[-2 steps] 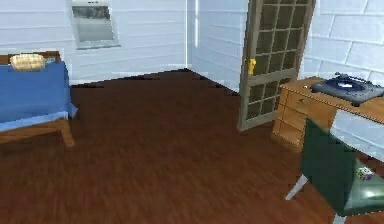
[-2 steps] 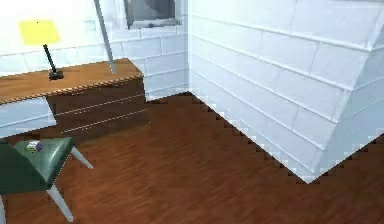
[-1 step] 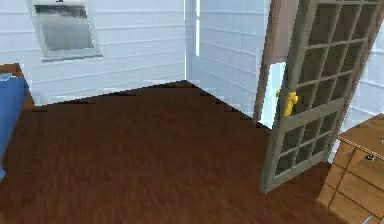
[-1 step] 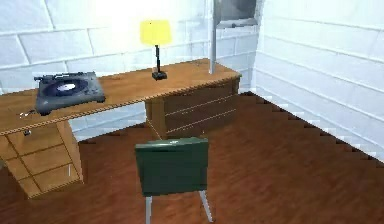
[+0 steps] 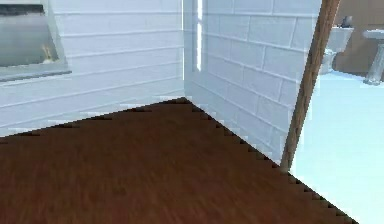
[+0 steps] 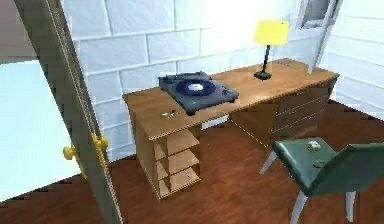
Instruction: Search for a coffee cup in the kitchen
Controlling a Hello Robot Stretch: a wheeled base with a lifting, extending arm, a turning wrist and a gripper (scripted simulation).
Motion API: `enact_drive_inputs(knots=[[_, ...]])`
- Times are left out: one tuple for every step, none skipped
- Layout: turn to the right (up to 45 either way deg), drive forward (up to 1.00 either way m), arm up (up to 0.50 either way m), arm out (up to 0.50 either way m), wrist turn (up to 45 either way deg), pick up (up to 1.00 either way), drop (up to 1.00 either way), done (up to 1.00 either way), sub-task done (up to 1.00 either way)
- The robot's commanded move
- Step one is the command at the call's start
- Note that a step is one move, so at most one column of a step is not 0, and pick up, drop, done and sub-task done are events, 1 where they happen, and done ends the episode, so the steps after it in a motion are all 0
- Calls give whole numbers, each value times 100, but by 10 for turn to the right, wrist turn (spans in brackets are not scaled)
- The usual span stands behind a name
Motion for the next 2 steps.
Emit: enact_drive_inputs(knots=[[60, 0, 0, 0, 0, 0, 0, 0, 0], [0, 25, 0, 0, 0, 0, 0, 0, 0]])
